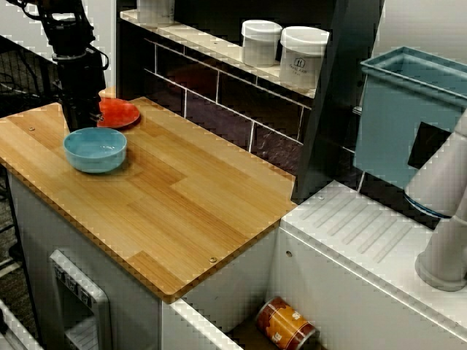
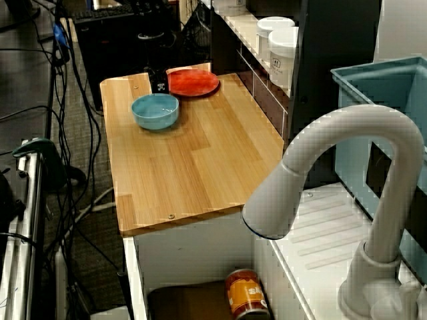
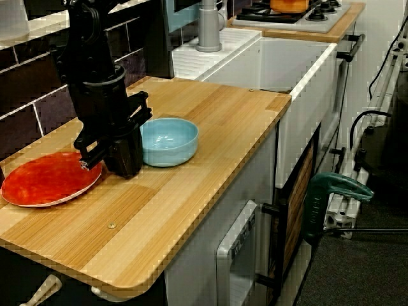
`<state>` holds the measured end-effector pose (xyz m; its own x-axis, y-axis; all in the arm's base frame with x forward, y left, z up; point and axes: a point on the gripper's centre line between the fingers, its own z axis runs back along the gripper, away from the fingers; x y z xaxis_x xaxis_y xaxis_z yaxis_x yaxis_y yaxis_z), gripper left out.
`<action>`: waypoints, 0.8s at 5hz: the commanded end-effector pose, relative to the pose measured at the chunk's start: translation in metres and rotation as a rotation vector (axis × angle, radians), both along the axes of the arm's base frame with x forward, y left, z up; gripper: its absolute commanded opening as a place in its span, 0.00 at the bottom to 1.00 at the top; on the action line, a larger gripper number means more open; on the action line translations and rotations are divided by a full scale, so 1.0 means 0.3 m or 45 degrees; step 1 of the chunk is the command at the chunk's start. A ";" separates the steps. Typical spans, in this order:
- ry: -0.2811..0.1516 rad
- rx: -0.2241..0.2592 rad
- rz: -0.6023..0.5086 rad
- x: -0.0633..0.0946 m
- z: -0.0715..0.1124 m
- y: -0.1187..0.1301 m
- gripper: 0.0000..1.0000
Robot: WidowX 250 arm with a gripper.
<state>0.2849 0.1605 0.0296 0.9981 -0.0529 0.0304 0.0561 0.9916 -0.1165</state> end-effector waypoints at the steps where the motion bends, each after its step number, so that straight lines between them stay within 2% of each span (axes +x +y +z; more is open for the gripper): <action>1: -0.059 0.054 -0.087 -0.015 0.072 -0.090 0.00; 4: -0.044 0.093 -0.171 -0.036 0.060 -0.255 0.00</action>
